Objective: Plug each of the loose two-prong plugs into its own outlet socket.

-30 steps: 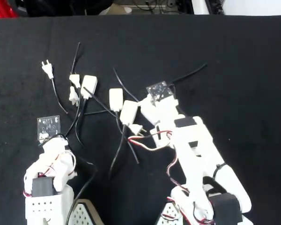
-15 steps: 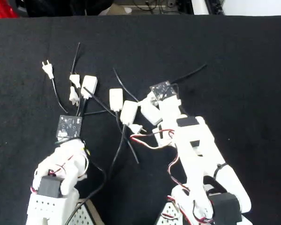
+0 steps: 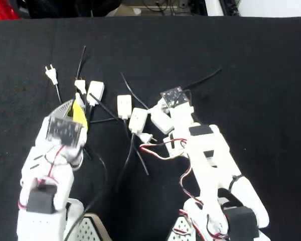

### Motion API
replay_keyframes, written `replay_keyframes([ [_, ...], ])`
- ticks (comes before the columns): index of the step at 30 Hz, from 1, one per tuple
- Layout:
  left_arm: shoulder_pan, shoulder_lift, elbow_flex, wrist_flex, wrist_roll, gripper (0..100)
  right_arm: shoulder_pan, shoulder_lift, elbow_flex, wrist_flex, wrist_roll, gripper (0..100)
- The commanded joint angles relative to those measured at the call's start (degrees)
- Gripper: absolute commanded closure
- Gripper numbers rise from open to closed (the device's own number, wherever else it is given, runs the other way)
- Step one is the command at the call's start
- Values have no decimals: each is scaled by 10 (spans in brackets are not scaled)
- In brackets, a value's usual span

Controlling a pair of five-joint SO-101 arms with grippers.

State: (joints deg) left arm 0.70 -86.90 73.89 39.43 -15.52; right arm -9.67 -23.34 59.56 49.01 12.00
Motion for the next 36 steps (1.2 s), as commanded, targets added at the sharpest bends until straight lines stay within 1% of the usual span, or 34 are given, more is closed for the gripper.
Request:
replay_keyframes([
  [1,-15,240,-124,-41,13,966,8,-3,-13,3,-1,941],
  [4,-26,438,-240,-41,14,966,8,-3,-13,3,-1,941],
  [7,-24,607,-347,-41,15,966,8,-3,-13,3,0,941],
  [9,-22,699,-412,-41,16,966,6,-3,-13,2,0,941],
  [12,-25,796,-495,-44,62,966,5,-3,-13,2,0,941],
  [16,-27,883,-574,-40,129,955,5,-3,-13,2,0,941],
  [21,-34,945,-633,-12,204,790,5,-3,-13,2,0,941],
  [23,-39,963,-661,4,219,769,5,-3,-13,2,0,941],
  [27,-41,998,-705,26,220,764,6,-3,-13,2,0,941],
  [32,-38,1076,-756,27,216,764,6,-3,-13,2,1,941],
  [34,-42,1109,-774,30,189,764,6,-3,-13,2,10,941],
  [36,-41,1138,-795,56,159,764,6,-3,-13,2,18,941],
])
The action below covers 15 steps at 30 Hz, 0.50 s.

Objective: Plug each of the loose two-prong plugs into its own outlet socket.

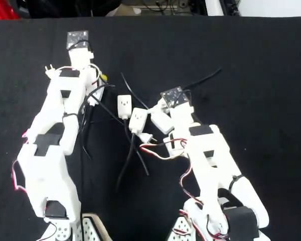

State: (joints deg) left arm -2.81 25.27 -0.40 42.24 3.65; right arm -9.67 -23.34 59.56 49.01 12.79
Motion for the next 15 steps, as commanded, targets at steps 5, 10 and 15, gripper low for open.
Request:
replay_keyframes([
  [5,1,62,-122,119,-70,766,7,-3,-13,2,11,941],
  [10,3,98,-146,130,-80,774,7,-3,-12,1,11,941],
  [15,5,102,-163,135,-85,952,7,-3,-12,1,11,941],
])
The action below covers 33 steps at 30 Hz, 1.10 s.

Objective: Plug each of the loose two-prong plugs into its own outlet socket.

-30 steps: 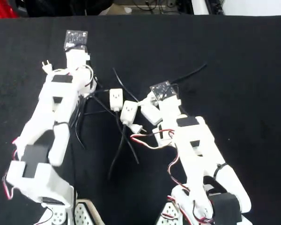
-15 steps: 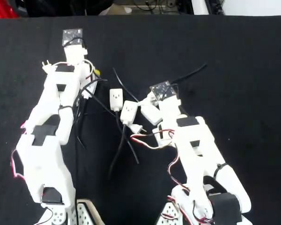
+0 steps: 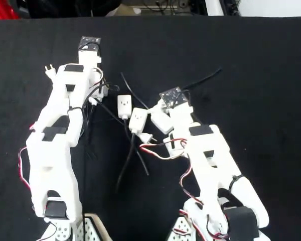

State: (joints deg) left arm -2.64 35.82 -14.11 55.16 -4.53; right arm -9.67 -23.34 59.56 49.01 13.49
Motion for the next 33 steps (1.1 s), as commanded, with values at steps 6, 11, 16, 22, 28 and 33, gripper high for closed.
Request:
replay_keyframes([
  [6,30,-4,-26,33,-7,973,7,-3,-12,1,4,941],
  [11,49,-32,-79,130,-8,971,8,-3,-12,1,4,941],
  [16,43,-106,-127,222,-8,971,8,-3,-12,1,5,941],
  [22,46,-215,-176,285,-77,971,9,-3,-12,1,5,941],
  [28,32,-304,-228,367,-118,971,9,-3,-12,1,5,941],
  [33,27,-357,-220,460,-209,971,21,-3,-13,4,5,941],
])
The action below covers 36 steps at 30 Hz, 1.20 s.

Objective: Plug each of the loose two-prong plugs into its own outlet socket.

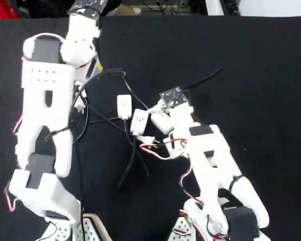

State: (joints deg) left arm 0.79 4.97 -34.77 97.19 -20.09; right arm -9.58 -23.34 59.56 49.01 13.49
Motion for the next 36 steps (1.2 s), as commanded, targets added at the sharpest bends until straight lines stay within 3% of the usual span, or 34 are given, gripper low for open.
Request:
replay_keyframes([
  [1,-8,-59,19,38,-68,971,26,-3,-14,4,5,941],
  [8,25,-171,330,36,-249,971,42,-3,-21,5,5,941],
  [11,36,-233,467,20,-288,971,42,-3,-21,5,5,941],
  [22,48,-406,994,-367,-355,971,42,-3,-20,6,5,941],
  [25,48,-414,1048,-437,-351,970,41,-3,-21,11,6,941],
  [32,65,-418,1049,-447,-349,970,39,-3,-22,22,29,905],
  [36,93,-418,1035,-454,-274,970,38,-3,-36,54,62,828],
])
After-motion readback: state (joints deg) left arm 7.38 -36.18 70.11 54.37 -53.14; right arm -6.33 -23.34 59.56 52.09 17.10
